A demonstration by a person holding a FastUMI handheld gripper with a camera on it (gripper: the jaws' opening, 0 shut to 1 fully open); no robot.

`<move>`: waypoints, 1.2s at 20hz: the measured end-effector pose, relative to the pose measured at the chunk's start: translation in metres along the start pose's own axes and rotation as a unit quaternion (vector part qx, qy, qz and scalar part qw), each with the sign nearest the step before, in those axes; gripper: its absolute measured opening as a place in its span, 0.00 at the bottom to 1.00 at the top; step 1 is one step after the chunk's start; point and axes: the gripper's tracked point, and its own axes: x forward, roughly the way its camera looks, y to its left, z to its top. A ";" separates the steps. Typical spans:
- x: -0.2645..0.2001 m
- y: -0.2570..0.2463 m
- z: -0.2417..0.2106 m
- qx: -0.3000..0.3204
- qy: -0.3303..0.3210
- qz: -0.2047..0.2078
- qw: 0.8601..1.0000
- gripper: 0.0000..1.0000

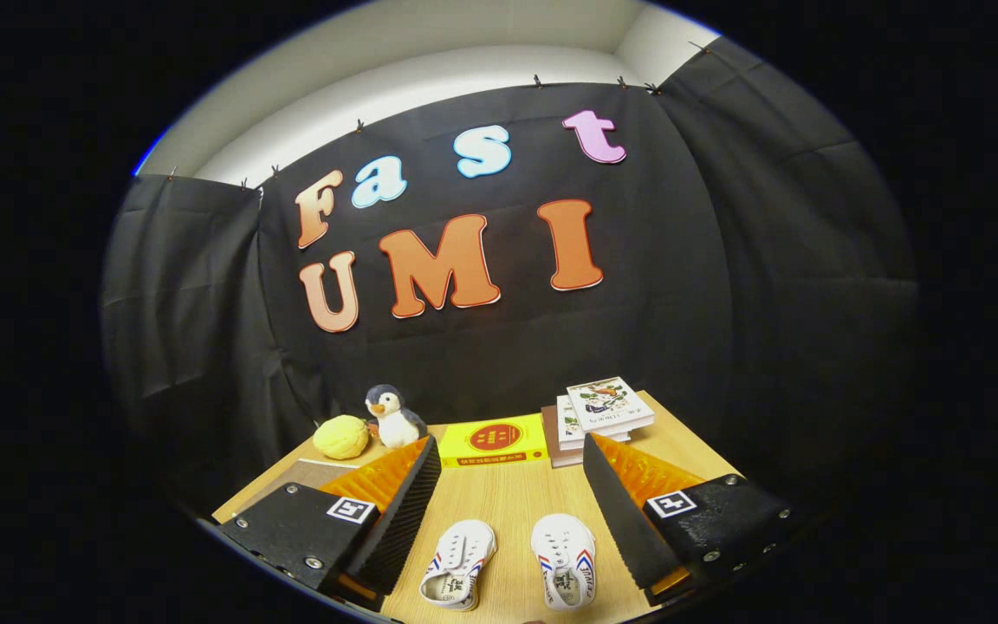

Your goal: Open the storage box then place both shoes into the box .Put the left shoe in first, then the right shoe, with the right side of both shoes facing outward in a uniform manner.

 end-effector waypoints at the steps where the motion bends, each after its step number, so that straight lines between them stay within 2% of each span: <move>1: 0.000 0.000 -0.002 0.002 0.004 0.002 1.000 0.98; 8: 0.002 0.018 -0.031 0.047 0.055 0.034 0.997 0.98; 14: 0.018 0.051 -0.071 0.091 0.110 0.082 0.986 0.98; 19: 0.033 0.098 -0.116 0.172 0.177 0.151 0.957 0.98; 24: 0.038 0.148 -0.171 0.213 0.255 0.216 0.918 0.98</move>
